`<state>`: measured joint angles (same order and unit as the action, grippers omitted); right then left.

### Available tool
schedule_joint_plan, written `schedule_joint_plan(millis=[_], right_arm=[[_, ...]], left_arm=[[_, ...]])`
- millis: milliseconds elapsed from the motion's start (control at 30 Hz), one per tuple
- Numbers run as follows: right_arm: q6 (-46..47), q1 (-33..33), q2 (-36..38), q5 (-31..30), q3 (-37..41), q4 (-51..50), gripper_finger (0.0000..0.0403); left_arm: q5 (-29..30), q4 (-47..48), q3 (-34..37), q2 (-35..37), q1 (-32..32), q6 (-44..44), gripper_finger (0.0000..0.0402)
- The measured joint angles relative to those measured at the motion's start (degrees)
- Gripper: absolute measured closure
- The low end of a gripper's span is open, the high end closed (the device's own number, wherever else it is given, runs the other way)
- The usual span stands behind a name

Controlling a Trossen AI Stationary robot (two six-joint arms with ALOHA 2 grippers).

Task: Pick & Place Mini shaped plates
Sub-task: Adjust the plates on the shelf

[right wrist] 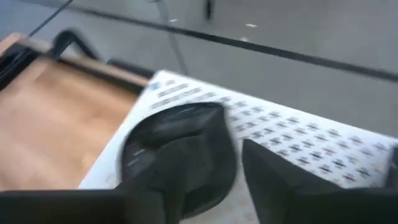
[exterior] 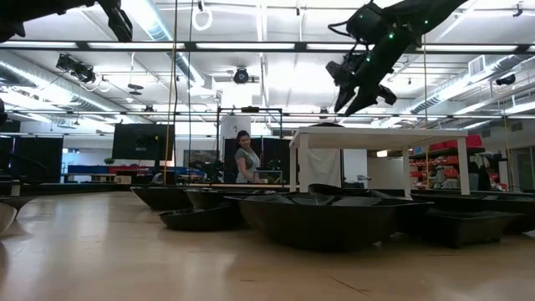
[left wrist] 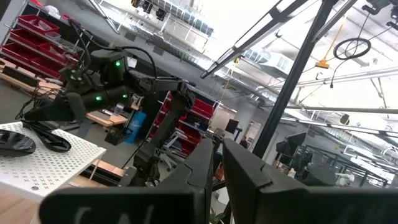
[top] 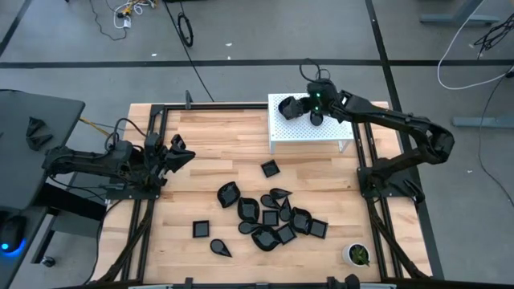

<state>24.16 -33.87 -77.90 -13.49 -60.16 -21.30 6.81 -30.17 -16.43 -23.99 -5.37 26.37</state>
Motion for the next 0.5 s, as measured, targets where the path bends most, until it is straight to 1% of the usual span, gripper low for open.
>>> schedule_joint_plan(millis=[133,233,300,367,433,500], right_arm=[[-6.55,2.31,2.54,4.76,0.0,-0.81,0.0209],[-6.63,4.55,5.71,5.54,0.0,-4.64,0.0202],[-4.9,5.56,7.86,5.56,0.0,-10.48,0.0204],[-1.07,5.86,9.71,4.56,0.0,-17.78,0.0208],[3.42,5.84,10.8,2.05,0.0,-25.92,0.0215],[5.72,5.8,11.11,-1.14,0.0,-32.2,0.0224]], left_arm=[[0.01,0.0,0.0,0.0,0.0,0.0,0.036],[-0.01,0.0,0.0,-0.02,0.01,-0.01,0.036],[-0.01,0.0,-0.01,0.0,0.01,0.0,0.036],[-0.01,0.0,0.0,0.0,0.01,-0.02,0.036],[0.01,0.0,-0.01,0.0,0.01,-0.02,0.036],[-0.01,0.0,-0.02,0.0,0.0,-0.02,0.036]])
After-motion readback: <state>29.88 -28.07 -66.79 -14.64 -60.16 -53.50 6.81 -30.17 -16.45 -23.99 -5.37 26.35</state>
